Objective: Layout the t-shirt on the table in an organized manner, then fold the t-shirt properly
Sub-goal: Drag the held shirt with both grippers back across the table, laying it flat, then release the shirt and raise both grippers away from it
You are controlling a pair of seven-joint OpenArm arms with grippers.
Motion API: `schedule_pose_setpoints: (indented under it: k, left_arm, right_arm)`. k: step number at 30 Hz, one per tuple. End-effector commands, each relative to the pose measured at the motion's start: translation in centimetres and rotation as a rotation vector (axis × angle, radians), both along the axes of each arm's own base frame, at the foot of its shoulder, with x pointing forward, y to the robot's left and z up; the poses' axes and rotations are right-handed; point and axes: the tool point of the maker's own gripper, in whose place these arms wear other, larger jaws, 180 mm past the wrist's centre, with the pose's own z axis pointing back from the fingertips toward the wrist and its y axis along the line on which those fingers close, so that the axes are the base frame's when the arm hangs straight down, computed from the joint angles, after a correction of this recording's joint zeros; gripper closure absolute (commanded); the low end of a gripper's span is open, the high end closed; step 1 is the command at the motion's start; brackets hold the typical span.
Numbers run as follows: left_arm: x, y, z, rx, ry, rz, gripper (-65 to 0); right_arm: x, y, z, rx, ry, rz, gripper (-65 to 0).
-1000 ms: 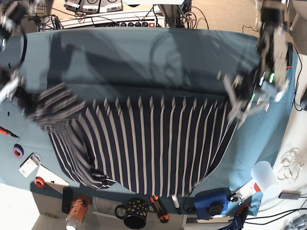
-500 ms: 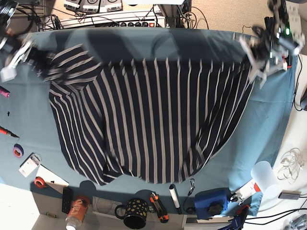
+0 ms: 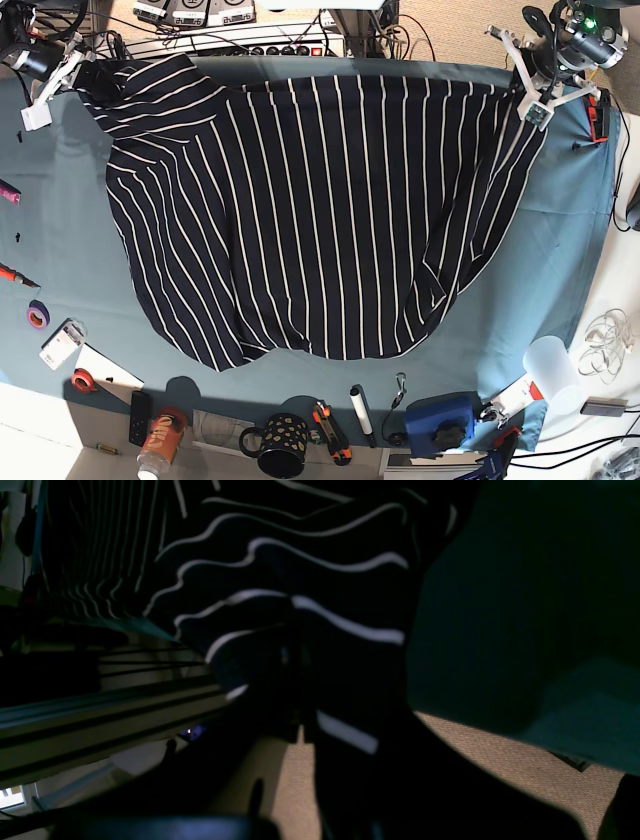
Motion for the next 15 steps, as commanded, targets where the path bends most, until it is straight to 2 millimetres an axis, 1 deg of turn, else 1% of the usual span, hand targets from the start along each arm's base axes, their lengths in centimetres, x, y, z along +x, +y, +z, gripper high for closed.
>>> schedule_pose_setpoints:
  k: [1,2,4,5,6,8,10,12,14,15]
  left_arm:
    - [0.3,0.7,0.5,0.031,-0.017,-0.001,0.0]
    - [0.2,0.7,0.5,0.032,-0.014,0.0,-4.6]
    - [0.2,0.7,0.5,0.033,-0.013,0.0,-17.6]
    - [0.2,0.7,0.5,0.034,-0.009,0.001,-22.2]
    - [0.1,0.8,0.4,0.035,-0.008,0.001,-24.9]
    - [0.1,0.8,0.4,0.035,-0.008,0.001,-25.6]
    - [0.2,0.7,0.5,0.034,-0.011,-0.001,-25.6]
    - [0.4,0.5,0.9,0.035,-0.025,-0.008,-25.6]
    - [1.0,0.2,1.9,0.034,-0.06,-0.011,-25.6]
    - [1.6,0.3,2.5,0.036,-0.092,0.003,-25.6]
  right_arm:
    - [0.6,-0.4,1.0,-0.015,-0.033,0.007,0.0]
    - [0.6,-0.5,1.0,-0.016,-0.033,0.007,-3.3]
    - [0.7,-0.5,1.1,-0.02,-0.032,0.01,-15.2]
    - [0.7,-0.6,1.1,-0.021,-0.033,0.011,-19.9]
    - [0.8,-0.7,1.2,-0.025,-0.034,0.014,-21.6]
    - [1.0,-1.0,1.6,-0.041,-0.035,0.027,-21.6]
    - [1.5,-1.5,2.4,-0.05,-0.053,0.038,-21.6]
    - [2.0,-2.6,3.4,-0.086,-0.073,0.033,-21.6]
    - [3.3,-4.1,5.2,-0.122,-0.138,-0.002,-21.6]
    - [4.1,-5.0,6.3,-0.14,-0.187,-0.029,-21.6]
